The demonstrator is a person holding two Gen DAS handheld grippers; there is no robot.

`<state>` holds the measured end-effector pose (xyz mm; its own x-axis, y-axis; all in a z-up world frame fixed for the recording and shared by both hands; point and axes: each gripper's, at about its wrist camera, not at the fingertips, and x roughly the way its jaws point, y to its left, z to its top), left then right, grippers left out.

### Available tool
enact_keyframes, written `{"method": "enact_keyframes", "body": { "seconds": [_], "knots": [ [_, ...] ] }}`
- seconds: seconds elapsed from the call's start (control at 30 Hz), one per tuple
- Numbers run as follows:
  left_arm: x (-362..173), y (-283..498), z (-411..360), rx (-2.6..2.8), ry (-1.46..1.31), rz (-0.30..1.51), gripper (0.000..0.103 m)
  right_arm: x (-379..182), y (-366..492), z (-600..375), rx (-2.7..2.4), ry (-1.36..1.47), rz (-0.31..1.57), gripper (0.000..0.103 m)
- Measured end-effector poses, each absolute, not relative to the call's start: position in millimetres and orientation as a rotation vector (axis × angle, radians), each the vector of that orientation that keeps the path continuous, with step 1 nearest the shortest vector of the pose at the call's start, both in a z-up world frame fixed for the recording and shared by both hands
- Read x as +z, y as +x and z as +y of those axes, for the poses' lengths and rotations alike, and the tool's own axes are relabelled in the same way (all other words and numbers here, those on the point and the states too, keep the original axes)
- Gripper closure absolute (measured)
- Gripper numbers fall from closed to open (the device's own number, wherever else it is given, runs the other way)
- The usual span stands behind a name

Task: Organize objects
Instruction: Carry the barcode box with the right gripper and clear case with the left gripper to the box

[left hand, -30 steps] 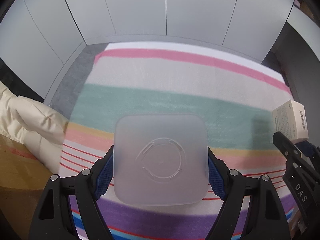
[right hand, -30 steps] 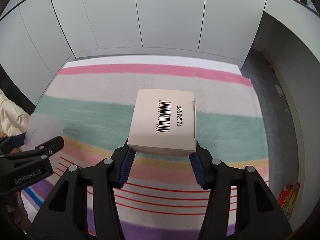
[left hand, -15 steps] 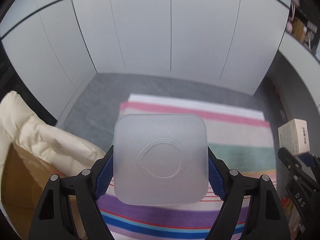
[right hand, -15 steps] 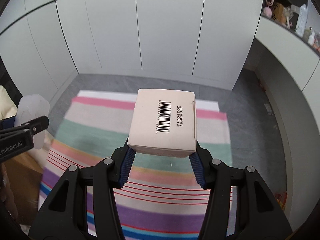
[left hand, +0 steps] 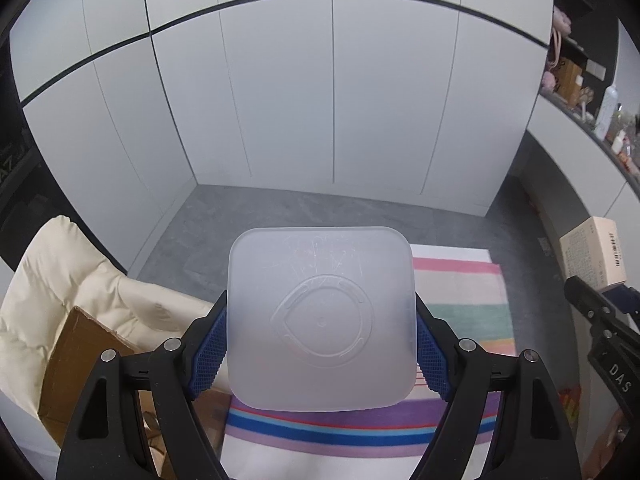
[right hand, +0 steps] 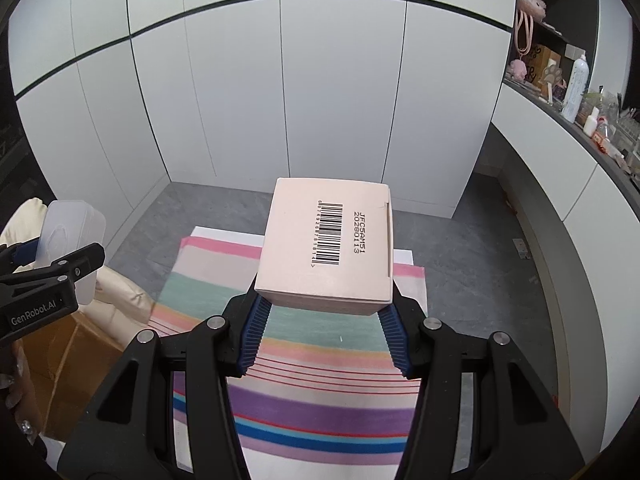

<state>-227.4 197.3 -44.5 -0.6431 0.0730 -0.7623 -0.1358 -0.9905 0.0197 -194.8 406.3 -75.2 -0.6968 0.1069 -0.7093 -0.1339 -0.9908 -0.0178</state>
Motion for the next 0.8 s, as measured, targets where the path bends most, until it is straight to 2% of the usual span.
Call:
{"method": "enact_keyframes", "body": {
  "seconds": [0.3, 0.8],
  "knots": [
    [-30, -202, 193, 2.739, -1.236, 0.081, 0.021, -54, -171, 403, 2.79, -1.156, 0.059, 0.049],
    [-47, -132, 205, 2.668, -1.223, 0.075, 0.021, -54, -95, 402, 2.745, -1.161, 0.032, 0.049]
  ]
}}
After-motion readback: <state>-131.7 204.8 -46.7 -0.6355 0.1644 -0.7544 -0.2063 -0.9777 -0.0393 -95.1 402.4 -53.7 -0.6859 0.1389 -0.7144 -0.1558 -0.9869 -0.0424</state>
